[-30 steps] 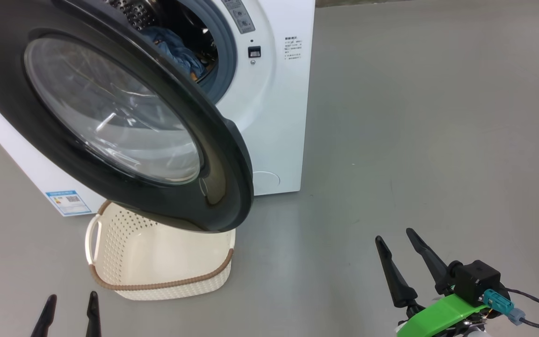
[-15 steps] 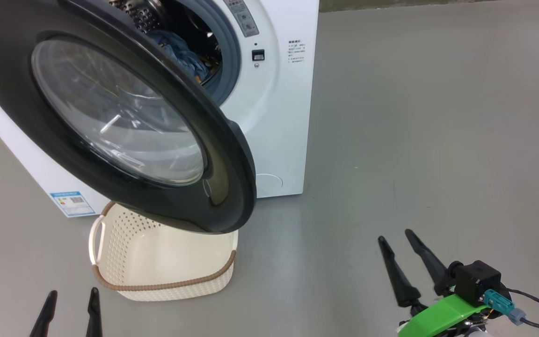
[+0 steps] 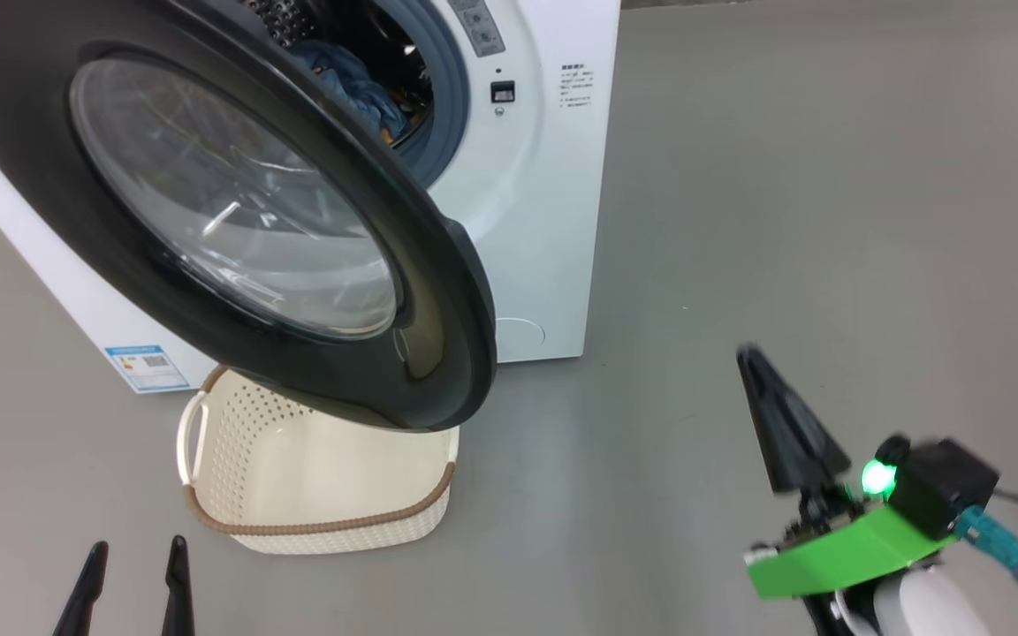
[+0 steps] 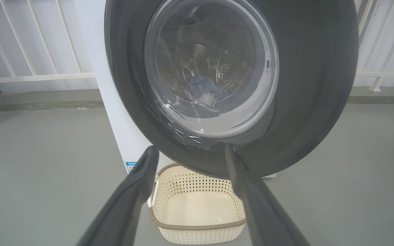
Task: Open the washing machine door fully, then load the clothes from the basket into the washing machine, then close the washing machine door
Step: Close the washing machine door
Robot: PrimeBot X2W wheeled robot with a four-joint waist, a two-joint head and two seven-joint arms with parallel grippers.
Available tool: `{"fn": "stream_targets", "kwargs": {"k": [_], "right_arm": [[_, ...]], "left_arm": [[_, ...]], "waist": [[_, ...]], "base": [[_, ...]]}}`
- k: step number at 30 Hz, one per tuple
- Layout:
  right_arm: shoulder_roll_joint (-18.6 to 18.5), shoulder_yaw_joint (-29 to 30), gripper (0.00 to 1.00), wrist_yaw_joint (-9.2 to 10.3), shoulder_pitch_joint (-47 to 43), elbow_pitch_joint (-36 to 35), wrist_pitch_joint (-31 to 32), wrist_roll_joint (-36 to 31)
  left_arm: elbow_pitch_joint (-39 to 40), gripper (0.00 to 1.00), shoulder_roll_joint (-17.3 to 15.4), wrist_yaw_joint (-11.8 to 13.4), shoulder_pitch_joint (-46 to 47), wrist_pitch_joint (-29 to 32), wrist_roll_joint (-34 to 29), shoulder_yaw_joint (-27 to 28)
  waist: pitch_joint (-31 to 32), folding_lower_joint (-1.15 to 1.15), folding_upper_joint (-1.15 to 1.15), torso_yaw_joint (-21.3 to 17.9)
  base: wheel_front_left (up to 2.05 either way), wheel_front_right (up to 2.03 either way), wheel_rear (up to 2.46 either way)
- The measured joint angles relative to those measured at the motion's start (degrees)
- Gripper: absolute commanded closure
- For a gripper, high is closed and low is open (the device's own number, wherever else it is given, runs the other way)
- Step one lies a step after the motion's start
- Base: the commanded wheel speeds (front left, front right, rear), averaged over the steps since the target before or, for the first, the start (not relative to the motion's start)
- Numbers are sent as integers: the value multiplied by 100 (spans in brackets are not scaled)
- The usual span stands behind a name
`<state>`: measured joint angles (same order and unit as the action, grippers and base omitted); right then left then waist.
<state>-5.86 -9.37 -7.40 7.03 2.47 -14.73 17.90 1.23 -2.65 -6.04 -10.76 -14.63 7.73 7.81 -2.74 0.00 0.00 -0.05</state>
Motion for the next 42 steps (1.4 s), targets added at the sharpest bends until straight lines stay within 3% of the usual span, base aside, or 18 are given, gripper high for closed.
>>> {"fn": "stream_targets", "kwargs": {"k": [7, 13, 17, 21, 25, 34, 42], "right_arm": [[-215, -712, 100, 0, 847, -1443, -1, 120], [-502, -1869, 100, 0, 1704, -1801, -2, 370], [-523, -2531, 100, 0, 2043, -1460, -1, 526], [-682, -3487, 100, 0, 2199, -580, 57, 719], [-795, -4000, 100, 0, 2277, 81, 57, 806], [-905, -3922, 100, 0, 2568, 924, 43, 815], [-926, -3208, 100, 0, 2696, 1224, 41, 636]], "left_arm": [[59, 0, 3, -1, 24, 0, -1, -55], [85, 0, 5, -2, 116, 0, -1, -185], [108, 0, 7, 13, 231, 0, 15, -294], [163, 0, 9, 35, 446, 0, 78, -537], [201, 0, 10, 76, 631, 0, 132, -724], [237, 0, 19, 154, 1055, 0, 372, -1005], [236, 0, 44, 234, 1343, 0, 479, -1235]], "waist": [[-56, 0, 0, 134], [-110, 0, 0, 355], [-162, 0, 0, 554], [-285, 0, 0, 840], [-456, 0, 0, 1072], [-958, 0, 0, 1482], [-1428, 0, 0, 1775]], "base": [[0, 0, 0], [0, 0, 0], [0, 0, 0], [0, 0, 0], [0, 0, 0], [0, 0, 0], [0, 0, 0]]}}
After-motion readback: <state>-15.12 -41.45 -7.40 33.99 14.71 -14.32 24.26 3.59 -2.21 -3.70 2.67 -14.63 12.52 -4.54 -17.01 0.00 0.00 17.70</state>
